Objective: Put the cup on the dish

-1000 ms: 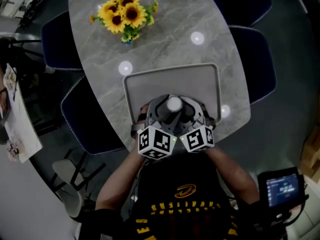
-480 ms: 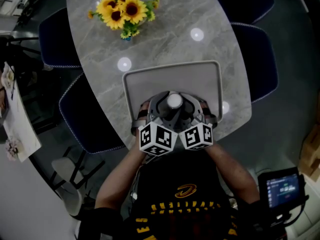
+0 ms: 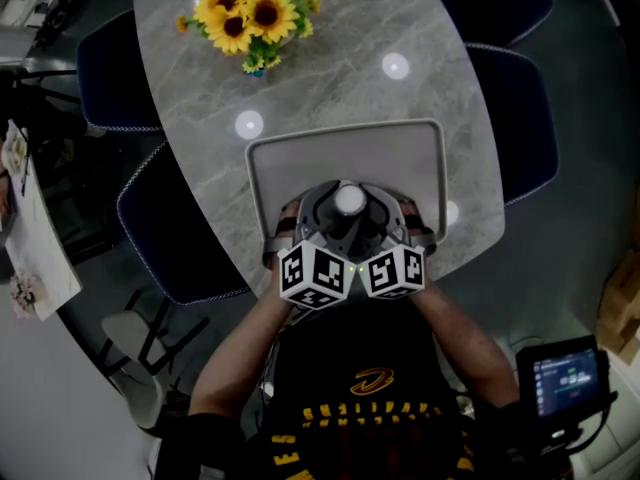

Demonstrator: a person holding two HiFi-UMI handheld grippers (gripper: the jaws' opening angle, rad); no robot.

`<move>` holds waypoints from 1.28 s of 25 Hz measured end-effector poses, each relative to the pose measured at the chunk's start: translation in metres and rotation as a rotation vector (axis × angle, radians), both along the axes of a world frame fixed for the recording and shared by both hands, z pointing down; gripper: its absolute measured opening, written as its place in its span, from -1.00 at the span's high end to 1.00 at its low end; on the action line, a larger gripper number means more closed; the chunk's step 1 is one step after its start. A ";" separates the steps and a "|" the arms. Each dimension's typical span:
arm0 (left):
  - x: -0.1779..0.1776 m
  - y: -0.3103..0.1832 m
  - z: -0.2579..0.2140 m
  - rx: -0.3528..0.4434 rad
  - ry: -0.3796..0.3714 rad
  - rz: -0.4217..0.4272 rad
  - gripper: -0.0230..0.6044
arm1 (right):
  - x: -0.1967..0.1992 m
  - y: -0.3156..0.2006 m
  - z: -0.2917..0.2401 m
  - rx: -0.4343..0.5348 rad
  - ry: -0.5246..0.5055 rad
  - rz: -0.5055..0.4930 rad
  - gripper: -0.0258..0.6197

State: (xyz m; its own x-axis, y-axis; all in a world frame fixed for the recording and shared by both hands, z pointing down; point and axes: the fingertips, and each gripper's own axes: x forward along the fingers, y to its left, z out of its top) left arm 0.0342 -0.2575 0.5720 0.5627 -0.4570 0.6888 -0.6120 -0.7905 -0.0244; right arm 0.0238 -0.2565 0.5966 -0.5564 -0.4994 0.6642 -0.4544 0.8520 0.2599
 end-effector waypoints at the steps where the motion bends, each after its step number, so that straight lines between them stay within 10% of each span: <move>1: 0.000 0.000 0.000 0.001 0.000 -0.001 0.09 | 0.000 0.000 0.001 0.000 -0.001 0.001 0.21; 32: -0.009 -0.006 0.018 -0.011 0.022 -0.128 0.09 | 0.011 -0.006 0.009 -0.078 -0.061 0.055 0.20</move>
State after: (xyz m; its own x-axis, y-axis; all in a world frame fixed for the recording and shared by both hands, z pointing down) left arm 0.0251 -0.2638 0.5899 0.5155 -0.5187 0.6821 -0.7084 -0.7058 -0.0013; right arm 0.0352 -0.2620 0.6054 -0.5704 -0.4780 0.6679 -0.5137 0.8421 0.1640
